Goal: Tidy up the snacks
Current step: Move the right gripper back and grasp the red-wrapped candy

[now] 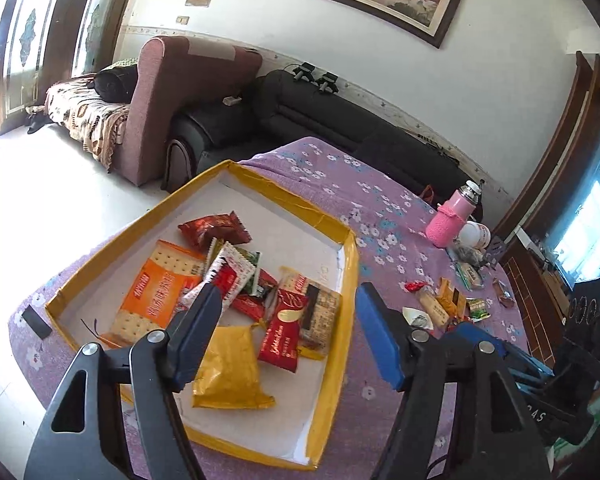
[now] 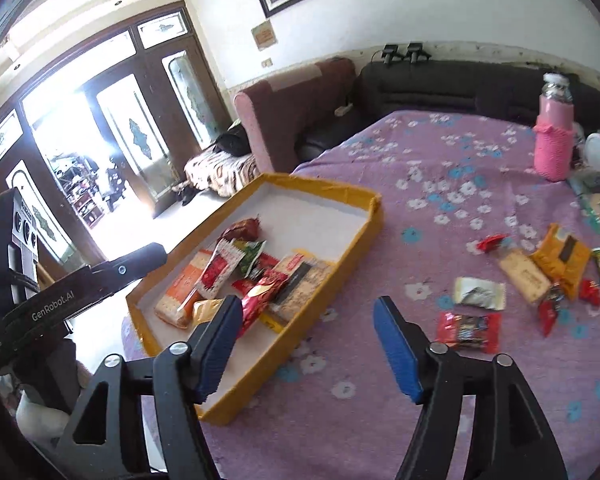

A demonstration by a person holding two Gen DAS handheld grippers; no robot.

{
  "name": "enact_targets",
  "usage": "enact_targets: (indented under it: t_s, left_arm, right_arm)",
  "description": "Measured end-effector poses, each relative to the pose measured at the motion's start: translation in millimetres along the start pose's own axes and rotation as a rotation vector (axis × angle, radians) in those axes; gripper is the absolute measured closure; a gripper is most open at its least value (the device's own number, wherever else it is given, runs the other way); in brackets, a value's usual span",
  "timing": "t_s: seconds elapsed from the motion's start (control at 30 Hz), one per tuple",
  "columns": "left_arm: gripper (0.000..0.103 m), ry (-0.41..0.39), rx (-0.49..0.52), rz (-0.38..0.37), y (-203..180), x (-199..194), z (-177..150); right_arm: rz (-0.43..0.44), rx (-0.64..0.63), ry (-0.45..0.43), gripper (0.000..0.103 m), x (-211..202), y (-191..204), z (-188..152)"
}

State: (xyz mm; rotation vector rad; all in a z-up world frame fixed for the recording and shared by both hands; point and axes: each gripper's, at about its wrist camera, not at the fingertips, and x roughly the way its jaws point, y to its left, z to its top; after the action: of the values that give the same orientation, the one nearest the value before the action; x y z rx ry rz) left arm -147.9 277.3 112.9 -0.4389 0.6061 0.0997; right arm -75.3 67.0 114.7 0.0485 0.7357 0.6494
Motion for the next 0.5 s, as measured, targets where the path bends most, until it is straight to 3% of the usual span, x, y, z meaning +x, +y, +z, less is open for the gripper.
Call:
enact_targets:
  t_s: [0.03,0.1,0.23,0.37,0.43,0.5]
  left_arm:
    - [0.034,0.004,0.007,-0.009,-5.1,-0.1,-1.6]
    - [0.034,0.01,0.016,-0.032,-15.4,-1.6,-5.1]
    - [0.034,0.037,0.064,-0.069,-37.0,3.5,-14.0]
    - [0.034,0.13,0.135,-0.123,-65.6,26.6,-30.3]
    - [0.034,0.162,0.16,-0.139,-77.4,33.4,-36.6]
    - [0.034,0.168,0.177,-0.146,-84.5,33.6,-40.8]
  right_arm:
    - [-0.02,-0.004,-0.04,0.018,-10.2,-10.8,-1.1]
    - [-0.069,0.027,-0.085,0.015,-27.0,-41.9,-2.7]
    - [-0.107,0.277,-0.018,0.015,-41.4,-137.1,-11.1]
    - [-0.205,0.416,0.028,0.023,-45.6,-203.2,-26.2]
    - [-0.171,0.457,0.062,0.032,-33.5,-212.8,-31.5]
    - [-0.143,0.45,0.088,0.034,-17.5,-206.6,-31.0]
